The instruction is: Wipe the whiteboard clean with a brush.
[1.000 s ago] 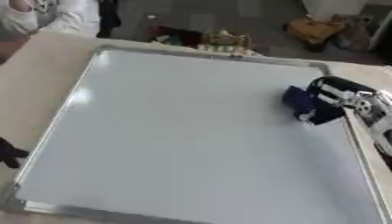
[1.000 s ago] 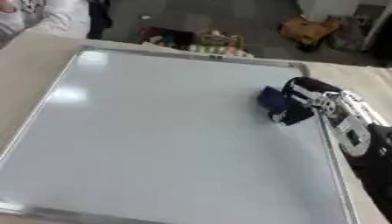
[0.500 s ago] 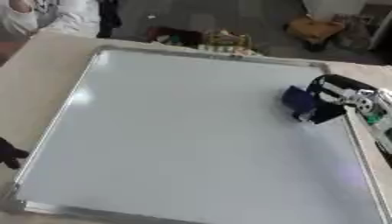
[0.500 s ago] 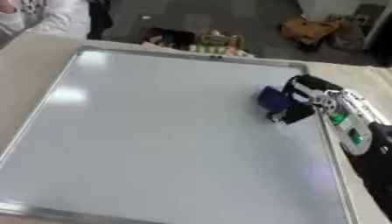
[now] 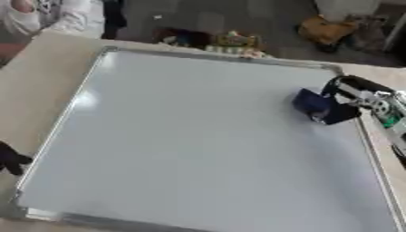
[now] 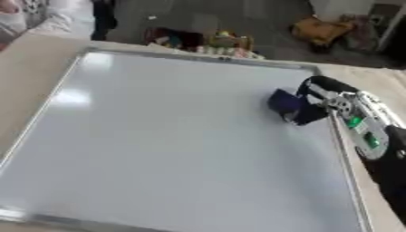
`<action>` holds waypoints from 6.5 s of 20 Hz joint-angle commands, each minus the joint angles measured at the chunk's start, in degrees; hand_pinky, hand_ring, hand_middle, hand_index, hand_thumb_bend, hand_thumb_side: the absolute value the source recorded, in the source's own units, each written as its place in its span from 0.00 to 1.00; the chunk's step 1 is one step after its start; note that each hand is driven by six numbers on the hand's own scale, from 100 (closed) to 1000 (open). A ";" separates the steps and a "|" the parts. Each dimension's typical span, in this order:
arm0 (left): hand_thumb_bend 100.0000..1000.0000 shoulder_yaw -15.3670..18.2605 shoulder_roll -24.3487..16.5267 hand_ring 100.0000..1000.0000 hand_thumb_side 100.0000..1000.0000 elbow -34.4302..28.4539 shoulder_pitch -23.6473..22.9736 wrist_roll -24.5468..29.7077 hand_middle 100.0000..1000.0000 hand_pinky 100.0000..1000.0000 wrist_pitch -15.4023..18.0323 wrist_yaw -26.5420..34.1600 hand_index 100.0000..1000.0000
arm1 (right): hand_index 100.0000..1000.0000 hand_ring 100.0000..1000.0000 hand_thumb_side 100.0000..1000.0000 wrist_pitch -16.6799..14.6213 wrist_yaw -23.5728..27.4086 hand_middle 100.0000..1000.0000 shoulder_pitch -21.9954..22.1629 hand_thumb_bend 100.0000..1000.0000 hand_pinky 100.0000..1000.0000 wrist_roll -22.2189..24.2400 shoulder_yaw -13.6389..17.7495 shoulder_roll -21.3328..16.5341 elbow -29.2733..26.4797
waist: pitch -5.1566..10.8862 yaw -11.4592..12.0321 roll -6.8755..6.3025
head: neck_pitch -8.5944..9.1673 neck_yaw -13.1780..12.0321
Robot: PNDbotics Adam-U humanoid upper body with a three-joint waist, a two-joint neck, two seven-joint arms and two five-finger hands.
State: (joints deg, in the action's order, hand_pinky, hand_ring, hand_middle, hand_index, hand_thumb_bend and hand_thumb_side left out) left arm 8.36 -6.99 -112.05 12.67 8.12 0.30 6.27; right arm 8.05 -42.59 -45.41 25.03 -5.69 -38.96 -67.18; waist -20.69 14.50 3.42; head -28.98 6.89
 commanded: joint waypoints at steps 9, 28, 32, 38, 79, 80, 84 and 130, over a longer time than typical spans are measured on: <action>0.00 -0.15 -0.07 0.29 0.91 -0.61 0.29 0.45 0.36 0.52 0.02 -0.43 0.41 | 0.08 1.00 0.29 0.08 0.53 0.66 -1.21 0.13 0.83 -1.73 0.60 -2.49 -0.33 | 0.80 0.02 -0.19 | 0.91 -0.08; 0.00 -0.16 0.01 0.29 0.91 -0.60 0.28 0.74 0.36 0.52 -0.08 -0.50 0.41 | 0.14 0.95 0.31 0.37 -0.91 0.15 -0.73 0.00 0.74 -3.37 0.77 -2.50 0.97 | 0.98 -0.07 -0.25 | 0.78 0.01; 0.00 -0.15 -0.03 0.29 0.91 -0.58 0.23 0.76 0.36 0.52 -0.12 -0.51 0.41 | 0.15 0.94 0.29 0.56 -1.37 0.13 -0.62 0.00 0.73 -3.99 0.96 -2.67 1.01 | 1.11 -0.16 -0.24 | 0.47 0.08; 0.00 -0.21 -0.08 0.29 0.91 -0.52 0.24 0.97 0.36 0.52 -0.21 -0.62 0.41 | 0.18 0.92 0.23 0.25 -2.42 0.14 -1.32 0.00 0.71 -3.36 0.77 -3.18 1.05 | 1.18 -0.28 -0.09 | 0.06 0.33; 0.00 -0.24 0.00 0.29 0.91 -0.39 0.40 1.75 0.37 0.53 -0.32 -1.17 0.41 | 0.23 0.52 0.25 -4.48 -13.79 0.11 -5.78 0.00 0.54 0.59 -0.95 -2.76 8.57 | 0.37 0.87 0.60 | 0.96 1.99; 0.00 -0.23 0.00 0.29 0.91 -0.41 0.39 1.76 0.37 0.53 -0.33 -1.20 0.41 | 0.23 0.52 0.25 -4.66 -14.08 0.11 -5.90 0.00 0.54 0.79 -0.97 -2.74 8.79 | 0.32 0.88 0.65 | 0.88 2.01; 0.00 -0.25 -0.02 0.29 0.91 -0.54 0.43 1.85 0.37 0.53 -0.39 -1.31 0.41 | 0.22 0.52 0.25 -5.17 -14.86 0.11 -6.05 0.00 0.54 1.60 -0.78 -2.72 9.52 | 0.05 0.97 0.88 | 0.76 2.10; 0.00 -0.43 -0.08 0.29 0.91 -0.60 0.54 2.16 0.37 0.53 -0.93 -0.97 0.42 | 0.19 0.44 0.18 -6.64 -0.40 0.05 1.65 0.00 0.43 14.63 -5.65 -5.46 -7.18 | 1.20 -0.52 0.54 | -0.33 1.96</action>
State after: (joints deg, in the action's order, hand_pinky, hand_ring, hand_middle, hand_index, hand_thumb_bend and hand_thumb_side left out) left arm 8.02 -6.52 -111.72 12.70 10.28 -0.49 5.02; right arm 1.57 -43.86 -43.35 39.18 -11.12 -42.67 -72.94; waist -20.80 14.05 4.17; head -29.32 8.92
